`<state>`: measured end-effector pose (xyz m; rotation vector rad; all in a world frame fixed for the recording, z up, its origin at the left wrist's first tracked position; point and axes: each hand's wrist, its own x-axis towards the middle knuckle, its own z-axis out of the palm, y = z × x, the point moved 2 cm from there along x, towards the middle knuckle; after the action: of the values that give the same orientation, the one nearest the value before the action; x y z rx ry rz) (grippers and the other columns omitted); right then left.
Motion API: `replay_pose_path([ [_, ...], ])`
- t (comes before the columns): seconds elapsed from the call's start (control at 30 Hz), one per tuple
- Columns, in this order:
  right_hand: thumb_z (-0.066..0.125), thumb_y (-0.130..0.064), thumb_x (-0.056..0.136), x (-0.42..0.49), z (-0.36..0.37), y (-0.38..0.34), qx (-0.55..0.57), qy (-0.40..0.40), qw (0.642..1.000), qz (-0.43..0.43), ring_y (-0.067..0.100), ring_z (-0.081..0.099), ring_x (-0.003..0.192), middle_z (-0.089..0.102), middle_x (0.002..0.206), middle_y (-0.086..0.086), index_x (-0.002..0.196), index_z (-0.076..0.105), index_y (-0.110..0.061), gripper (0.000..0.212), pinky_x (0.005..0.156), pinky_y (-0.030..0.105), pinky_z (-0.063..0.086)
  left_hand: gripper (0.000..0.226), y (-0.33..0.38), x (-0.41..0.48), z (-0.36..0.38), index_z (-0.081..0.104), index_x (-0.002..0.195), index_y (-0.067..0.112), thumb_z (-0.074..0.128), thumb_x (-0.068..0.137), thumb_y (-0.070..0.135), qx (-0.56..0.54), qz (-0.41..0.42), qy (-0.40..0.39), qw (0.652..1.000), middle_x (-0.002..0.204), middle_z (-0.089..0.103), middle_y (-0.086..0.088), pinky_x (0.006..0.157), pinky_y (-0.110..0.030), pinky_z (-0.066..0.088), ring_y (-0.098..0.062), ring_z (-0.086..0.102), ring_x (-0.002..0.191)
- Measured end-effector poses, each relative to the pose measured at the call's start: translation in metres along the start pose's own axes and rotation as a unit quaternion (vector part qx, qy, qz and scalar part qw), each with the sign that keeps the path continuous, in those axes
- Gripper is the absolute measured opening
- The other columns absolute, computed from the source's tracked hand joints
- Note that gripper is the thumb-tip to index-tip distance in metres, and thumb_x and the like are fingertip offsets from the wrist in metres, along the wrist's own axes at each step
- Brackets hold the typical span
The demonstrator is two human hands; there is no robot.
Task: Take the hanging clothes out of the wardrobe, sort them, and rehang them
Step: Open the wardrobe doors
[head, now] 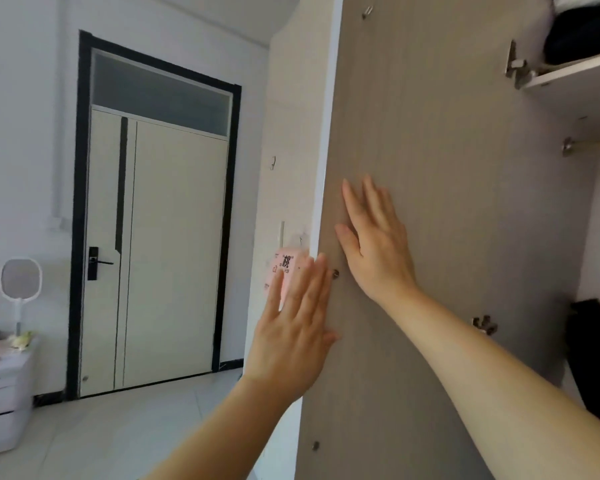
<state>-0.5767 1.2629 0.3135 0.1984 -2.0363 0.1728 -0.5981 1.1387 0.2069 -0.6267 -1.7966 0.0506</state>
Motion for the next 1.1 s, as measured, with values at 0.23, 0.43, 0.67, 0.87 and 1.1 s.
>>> replay_pose_path([
  [0.23,0.026,-0.047,0.094,0.009,0.03,0.016,-0.029,0.084,0.995,-0.044,0.036,0.023,0.139,0.026,0.153,0.01,0.146,0.023,-0.027,0.055,0.102,0.064,0.022,0.078,0.002,0.005,0.022,0.013,0.144,0.0,0.036,0.09,0.05,-0.016,-0.025,0.028,0.999,0.152,0.014,-0.019,0.112,-0.05,0.016,-0.031,0.011,0.142],
  [0.43,0.032,-0.045,0.094,0.01,0.039,0.022,-0.045,0.095,0.992,-0.07,0.036,0.026,0.138,0.029,0.151,0.011,0.145,0.029,-0.026,0.054,0.102,0.065,0.023,0.08,-0.003,0.005,0.032,0.008,0.148,0.002,0.034,0.092,0.054,-0.005,-0.043,0.017,0.999,0.154,0.01,-0.017,0.11,-0.054,0.021,-0.033,0.015,0.141],
  [0.67,0.028,-0.047,0.094,0.002,0.018,0.022,-0.029,0.051,0.996,-0.062,0.032,0.018,0.142,0.021,0.155,0.006,0.146,0.026,-0.028,0.056,0.106,0.061,0.019,0.075,0.005,0.003,0.018,0.019,0.145,0.0,0.038,0.092,0.051,-0.026,-0.036,0.023,0.999,0.152,0.015,-0.018,0.112,-0.052,0.02,-0.035,0.018,0.14],
  [0.87,0.033,-0.043,0.095,-0.023,-0.003,0.026,-0.042,-0.007,0.998,-0.041,0.029,0.021,0.141,0.022,0.155,0.007,0.147,0.025,-0.028,0.054,0.109,0.05,0.027,0.07,0.015,0.004,-0.004,0.023,0.142,-0.003,0.041,0.089,0.039,-0.057,-0.037,-0.009,0.998,0.15,0.019,-0.021,0.115,-0.049,0.008,-0.037,0.015,0.14],
  [1.1,0.049,-0.032,0.094,-0.086,-0.046,0.069,-0.151,-0.123,0.975,0.106,0.023,0.025,0.138,0.024,0.152,0.003,0.149,0.018,-0.021,0.064,0.111,0.036,0.021,0.056,0.068,0.013,-0.032,0.049,0.13,-0.001,0.046,0.083,0.029,-0.165,0.023,-0.042,0.985,0.132,0.051,-0.02,0.111,-0.051,0.017,-0.037,0.038,0.132],
])
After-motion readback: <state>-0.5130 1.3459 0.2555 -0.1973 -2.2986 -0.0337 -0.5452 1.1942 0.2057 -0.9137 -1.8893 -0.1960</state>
